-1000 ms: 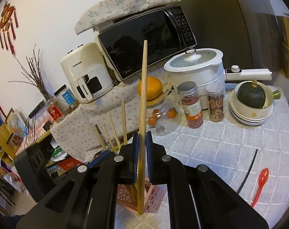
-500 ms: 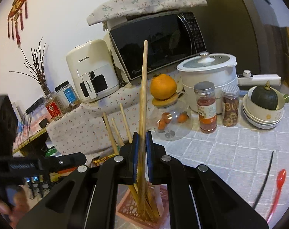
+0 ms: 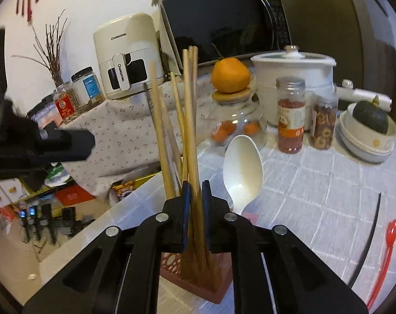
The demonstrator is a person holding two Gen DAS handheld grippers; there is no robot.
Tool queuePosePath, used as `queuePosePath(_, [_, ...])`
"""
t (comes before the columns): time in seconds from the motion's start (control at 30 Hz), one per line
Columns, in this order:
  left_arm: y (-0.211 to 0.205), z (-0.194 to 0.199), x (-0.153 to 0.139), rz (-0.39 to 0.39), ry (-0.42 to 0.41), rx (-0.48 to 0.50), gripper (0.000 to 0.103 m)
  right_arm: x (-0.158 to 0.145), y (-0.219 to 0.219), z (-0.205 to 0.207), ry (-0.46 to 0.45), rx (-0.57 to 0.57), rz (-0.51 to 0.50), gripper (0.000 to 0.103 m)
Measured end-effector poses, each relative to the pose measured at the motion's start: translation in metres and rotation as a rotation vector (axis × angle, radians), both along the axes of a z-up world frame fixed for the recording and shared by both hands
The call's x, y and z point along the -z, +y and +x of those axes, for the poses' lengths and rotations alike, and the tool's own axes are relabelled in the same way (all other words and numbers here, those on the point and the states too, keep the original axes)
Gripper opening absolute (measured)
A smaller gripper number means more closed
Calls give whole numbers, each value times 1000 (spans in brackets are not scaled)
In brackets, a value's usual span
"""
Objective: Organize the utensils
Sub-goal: 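Lower both wooden chopsticks into the pink basket and open both tools, then grasp the black chopstick with the left tool while the right tool grasps the red spoon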
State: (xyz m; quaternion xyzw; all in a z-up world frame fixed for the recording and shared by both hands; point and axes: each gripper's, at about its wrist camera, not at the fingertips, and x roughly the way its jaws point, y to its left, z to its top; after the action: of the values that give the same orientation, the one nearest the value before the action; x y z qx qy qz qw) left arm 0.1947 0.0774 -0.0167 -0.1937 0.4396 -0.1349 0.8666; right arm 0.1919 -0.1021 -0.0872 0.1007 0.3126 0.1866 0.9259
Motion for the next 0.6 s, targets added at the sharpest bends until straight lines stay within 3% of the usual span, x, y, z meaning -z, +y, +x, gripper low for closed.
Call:
queuePosePath(0.07, [-1, 0, 1, 2, 8, 5, 8, -10, -9, -1, 14, 3, 26, 41])
queuePosePath(0.1, [-2, 0, 2, 4, 12, 8, 8, -17, -16, -2, 10, 11, 43, 43])
queuePosePath(0.37, [-20, -2, 2, 21, 21, 55, 8, -53, -67, -1, 107, 93, 60, 43])
queuePosePath(0.47, [-30, -5, 0, 36, 17, 80, 8, -67, -100, 1, 182, 139, 17, 43])
queuePosePath(0.6, [-57, -11, -2, 81, 7, 136, 11, -66, -162, 4, 323, 230, 44, 44])
